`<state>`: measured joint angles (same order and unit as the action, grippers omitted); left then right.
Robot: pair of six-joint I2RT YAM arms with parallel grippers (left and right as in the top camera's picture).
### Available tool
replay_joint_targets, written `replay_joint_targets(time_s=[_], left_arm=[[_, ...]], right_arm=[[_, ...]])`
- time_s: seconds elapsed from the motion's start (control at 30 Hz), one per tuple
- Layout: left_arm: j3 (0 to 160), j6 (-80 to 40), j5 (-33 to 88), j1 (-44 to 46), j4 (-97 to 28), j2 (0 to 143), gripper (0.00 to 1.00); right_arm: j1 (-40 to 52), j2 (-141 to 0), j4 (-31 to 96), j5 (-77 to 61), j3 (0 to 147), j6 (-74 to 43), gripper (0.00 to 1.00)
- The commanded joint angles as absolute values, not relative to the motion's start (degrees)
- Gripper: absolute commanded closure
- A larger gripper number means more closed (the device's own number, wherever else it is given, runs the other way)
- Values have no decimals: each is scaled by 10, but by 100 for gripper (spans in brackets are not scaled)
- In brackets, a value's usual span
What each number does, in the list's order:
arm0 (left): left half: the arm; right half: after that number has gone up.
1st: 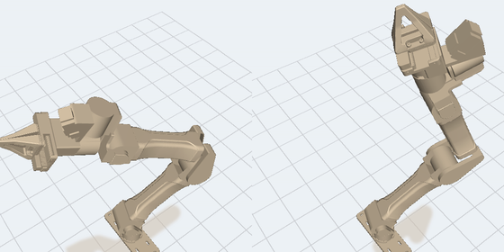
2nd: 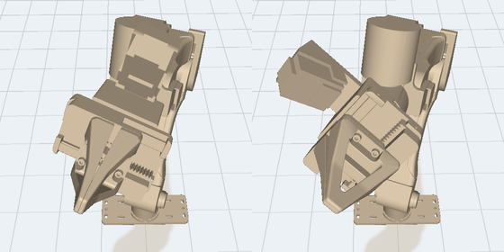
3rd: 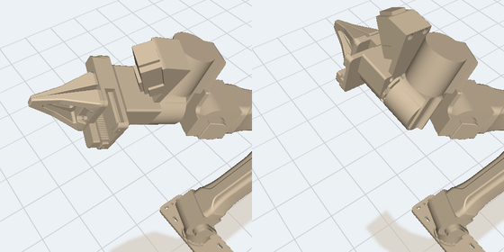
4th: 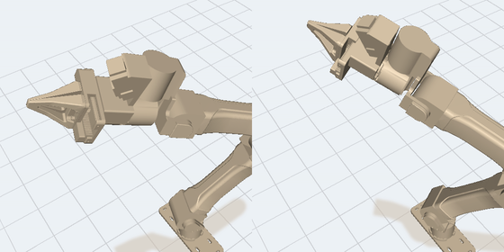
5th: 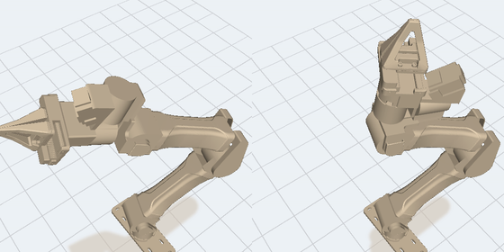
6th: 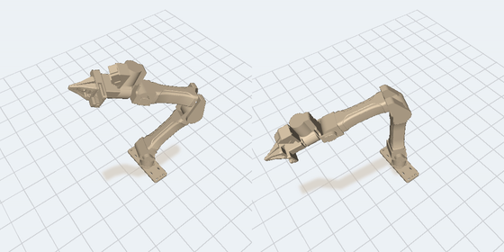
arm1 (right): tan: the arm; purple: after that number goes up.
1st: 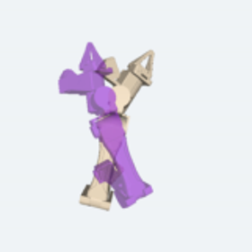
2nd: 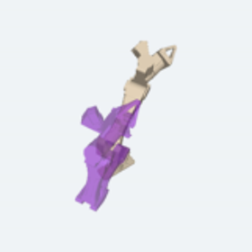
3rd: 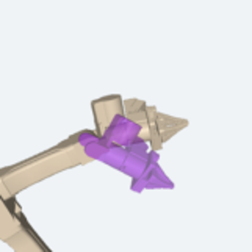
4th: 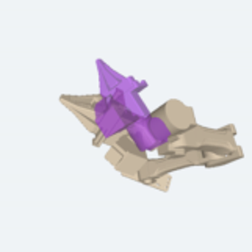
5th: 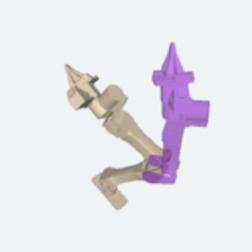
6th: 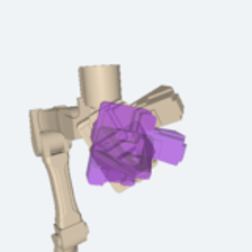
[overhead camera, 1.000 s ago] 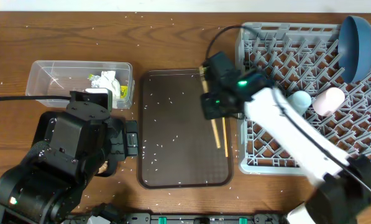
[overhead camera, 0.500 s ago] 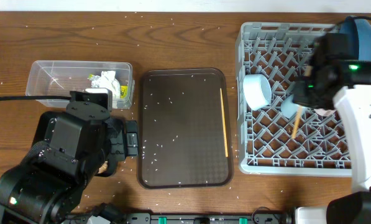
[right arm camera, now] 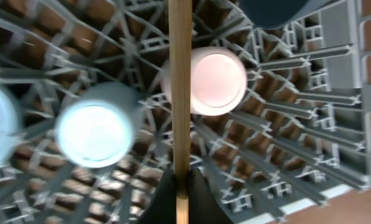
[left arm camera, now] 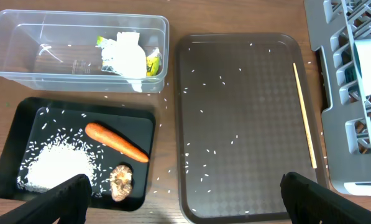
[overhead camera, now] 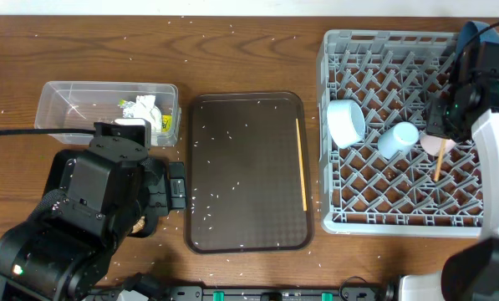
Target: Sort waste into correct bins and load items into the dishwasher rack
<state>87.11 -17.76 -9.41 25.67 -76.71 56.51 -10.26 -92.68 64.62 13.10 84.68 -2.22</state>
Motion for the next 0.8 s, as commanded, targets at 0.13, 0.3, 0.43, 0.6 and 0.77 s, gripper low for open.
replay_joint_targets(time_s=[0.13, 0.3, 0.43, 0.6, 0.77], left_arm=[[880, -174, -101, 257, -769, 564, 2], [880, -174, -101, 257, -769, 564, 2], [880, -174, -101, 257, -769, 564, 2], [880, -174, -101, 257, -769, 564, 2], [880, -174, -101, 257, -769, 564, 2]], right_arm=[[-104, -974, 650, 187, 850, 10, 99], [-100, -1001, 648, 183, 850, 10, 99], [-85, -1013, 639, 176, 850, 32, 72], [-60, -1001, 639, 176, 856, 31, 61], [-6, -961, 658, 39, 863, 36, 61]])
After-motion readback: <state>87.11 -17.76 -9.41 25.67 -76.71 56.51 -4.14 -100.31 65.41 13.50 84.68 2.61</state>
